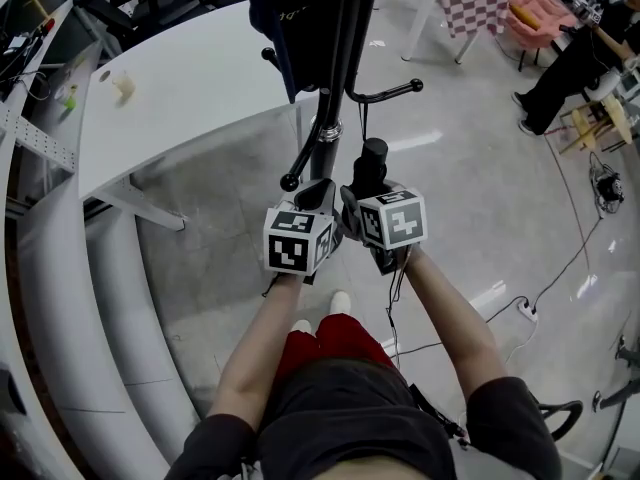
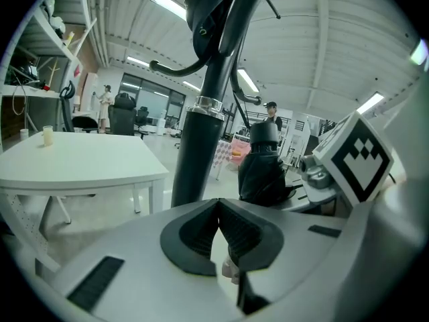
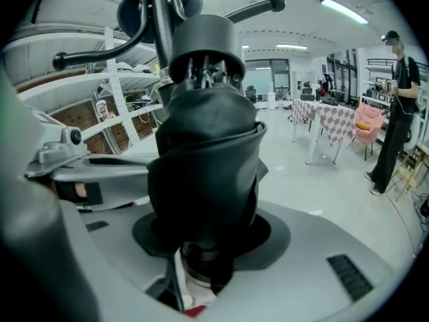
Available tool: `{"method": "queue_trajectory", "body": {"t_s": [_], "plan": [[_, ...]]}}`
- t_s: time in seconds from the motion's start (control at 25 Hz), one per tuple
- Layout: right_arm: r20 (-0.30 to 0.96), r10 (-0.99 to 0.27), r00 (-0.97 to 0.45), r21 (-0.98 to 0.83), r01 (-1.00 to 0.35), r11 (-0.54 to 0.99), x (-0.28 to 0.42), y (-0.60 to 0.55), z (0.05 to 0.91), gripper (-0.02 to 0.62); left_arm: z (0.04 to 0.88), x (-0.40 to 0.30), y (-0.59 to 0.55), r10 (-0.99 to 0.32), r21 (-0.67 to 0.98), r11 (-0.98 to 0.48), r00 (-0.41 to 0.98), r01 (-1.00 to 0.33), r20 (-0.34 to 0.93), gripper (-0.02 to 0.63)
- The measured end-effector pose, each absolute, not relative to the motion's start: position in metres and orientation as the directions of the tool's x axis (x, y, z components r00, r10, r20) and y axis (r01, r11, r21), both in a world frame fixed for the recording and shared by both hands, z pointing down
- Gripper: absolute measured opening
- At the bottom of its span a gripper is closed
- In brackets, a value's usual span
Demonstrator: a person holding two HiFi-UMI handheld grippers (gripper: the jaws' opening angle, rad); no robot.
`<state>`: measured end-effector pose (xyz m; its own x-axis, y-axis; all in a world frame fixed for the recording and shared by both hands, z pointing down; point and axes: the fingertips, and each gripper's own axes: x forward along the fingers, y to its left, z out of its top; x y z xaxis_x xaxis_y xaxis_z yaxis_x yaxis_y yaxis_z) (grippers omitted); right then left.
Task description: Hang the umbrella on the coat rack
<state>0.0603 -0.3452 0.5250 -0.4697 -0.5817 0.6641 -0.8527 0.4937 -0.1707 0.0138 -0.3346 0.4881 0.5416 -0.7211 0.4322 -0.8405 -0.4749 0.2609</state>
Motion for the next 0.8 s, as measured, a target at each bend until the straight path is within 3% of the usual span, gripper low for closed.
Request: {"method": "queue_trajectory", "body": {"t_s": [0.8], "plan": [[0.620, -0.673, -0.404, -0.104, -0.892, 0.440, 0.058, -0.379, 0.542, 0.201, 0.508, 0.005, -0.347, -0.713, 0.255, -0.450, 0.517, -0.856, 0.474, 0.012]]}}
